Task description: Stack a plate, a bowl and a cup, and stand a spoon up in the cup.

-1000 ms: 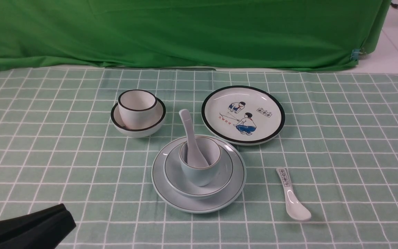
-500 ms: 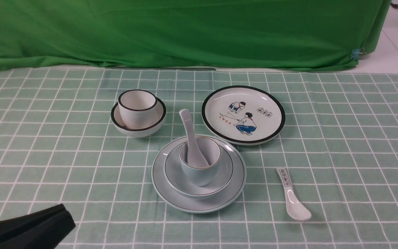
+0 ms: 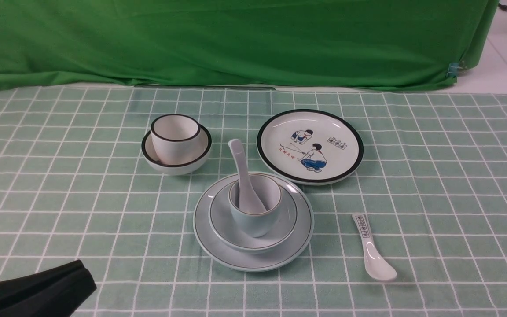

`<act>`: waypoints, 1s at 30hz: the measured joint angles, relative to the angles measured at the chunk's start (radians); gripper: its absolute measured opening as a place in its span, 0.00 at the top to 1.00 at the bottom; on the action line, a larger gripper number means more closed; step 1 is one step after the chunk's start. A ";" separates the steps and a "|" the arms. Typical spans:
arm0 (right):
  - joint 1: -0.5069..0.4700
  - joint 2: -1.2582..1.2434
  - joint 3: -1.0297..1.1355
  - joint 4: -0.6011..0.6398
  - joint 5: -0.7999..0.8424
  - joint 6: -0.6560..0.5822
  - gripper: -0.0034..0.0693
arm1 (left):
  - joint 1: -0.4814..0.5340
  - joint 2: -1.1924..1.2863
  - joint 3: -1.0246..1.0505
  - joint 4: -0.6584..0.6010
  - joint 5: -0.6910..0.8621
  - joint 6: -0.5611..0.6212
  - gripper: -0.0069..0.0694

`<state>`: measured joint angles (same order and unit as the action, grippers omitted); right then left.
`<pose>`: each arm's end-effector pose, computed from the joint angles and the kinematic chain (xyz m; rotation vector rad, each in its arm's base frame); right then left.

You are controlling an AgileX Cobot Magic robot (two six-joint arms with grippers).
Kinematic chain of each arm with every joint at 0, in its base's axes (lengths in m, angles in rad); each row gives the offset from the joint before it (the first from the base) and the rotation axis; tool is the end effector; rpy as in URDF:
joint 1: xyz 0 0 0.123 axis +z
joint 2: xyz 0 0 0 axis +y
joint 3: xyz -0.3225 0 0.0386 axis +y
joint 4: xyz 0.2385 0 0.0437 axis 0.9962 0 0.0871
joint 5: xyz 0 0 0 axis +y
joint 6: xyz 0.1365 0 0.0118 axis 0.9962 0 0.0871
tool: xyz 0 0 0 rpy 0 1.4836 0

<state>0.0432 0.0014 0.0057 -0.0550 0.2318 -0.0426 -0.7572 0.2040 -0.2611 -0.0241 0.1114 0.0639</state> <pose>0.0518 0.0005 0.1833 -0.1106 1.7189 -0.0500 0.0467 -0.0446 0.2878 0.6096 1.4421 -0.5699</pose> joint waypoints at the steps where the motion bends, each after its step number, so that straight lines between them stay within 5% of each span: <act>1: 0.000 0.000 0.000 0.000 0.000 0.000 0.90 | 0.000 0.000 0.000 0.000 0.000 0.000 0.89; 19: 0.000 0.000 0.000 0.000 0.000 -0.001 0.86 | 0.049 -0.006 0.000 0.090 0.000 0.007 0.89; 25: 0.000 0.000 0.000 0.000 0.000 -0.001 0.84 | 0.427 -0.107 0.028 0.043 0.011 0.008 0.89; 30: 0.000 0.000 0.000 0.000 0.000 -0.001 0.82 | 0.645 -0.186 0.136 -0.035 0.017 0.027 0.89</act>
<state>0.0432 0.0014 0.0057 -0.0550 0.2318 -0.0435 -0.1119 0.0177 -0.1253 -0.0587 0.1289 0.0905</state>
